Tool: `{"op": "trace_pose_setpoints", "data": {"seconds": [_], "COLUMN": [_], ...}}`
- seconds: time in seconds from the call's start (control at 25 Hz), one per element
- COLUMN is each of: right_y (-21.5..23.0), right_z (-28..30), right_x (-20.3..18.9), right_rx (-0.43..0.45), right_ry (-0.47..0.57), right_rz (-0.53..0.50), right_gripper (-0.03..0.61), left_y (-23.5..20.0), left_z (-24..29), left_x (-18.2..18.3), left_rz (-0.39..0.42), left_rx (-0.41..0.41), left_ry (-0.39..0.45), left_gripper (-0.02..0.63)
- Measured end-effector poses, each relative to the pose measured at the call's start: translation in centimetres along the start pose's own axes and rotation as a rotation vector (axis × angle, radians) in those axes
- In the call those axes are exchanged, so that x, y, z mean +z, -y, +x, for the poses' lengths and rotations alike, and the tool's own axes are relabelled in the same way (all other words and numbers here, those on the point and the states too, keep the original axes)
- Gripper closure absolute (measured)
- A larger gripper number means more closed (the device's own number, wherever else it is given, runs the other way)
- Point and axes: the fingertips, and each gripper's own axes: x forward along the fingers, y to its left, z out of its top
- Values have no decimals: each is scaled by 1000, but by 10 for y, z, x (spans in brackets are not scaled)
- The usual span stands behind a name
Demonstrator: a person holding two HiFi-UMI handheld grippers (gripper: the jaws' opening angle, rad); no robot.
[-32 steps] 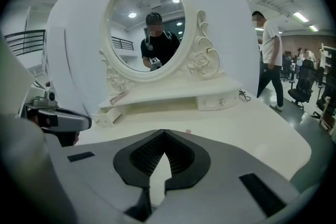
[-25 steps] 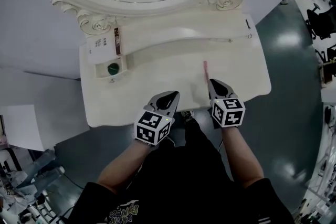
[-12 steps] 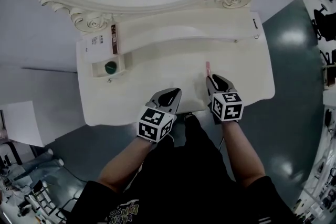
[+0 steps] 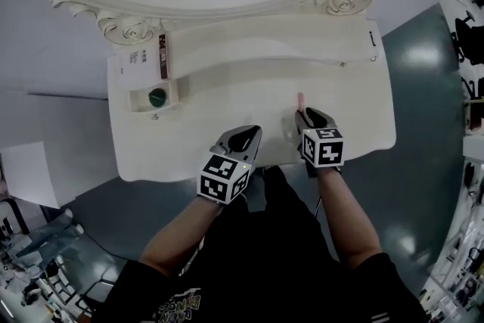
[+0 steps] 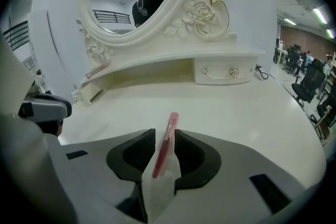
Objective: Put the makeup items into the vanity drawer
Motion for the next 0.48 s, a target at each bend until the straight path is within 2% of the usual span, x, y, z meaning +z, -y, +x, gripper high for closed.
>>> {"op": "trace_pose_setpoints", "data": {"seconds": [0.36,0.48], "right_y": [2,7], "right_z": [9,9], "right_x": [-6,-7], "right_rx": [-30,-69], "right_ry": [-45,-41], "right_rz": [-30,-59], "right_gripper": [453,511], "left_y": [-5,-7], "left_z": [4,6], "left_x": [-1,-2], "left_rz": [-9,-8], "left_rx": [10,19], "left_ry": [4,2], "left_gripper": [606,606]}}
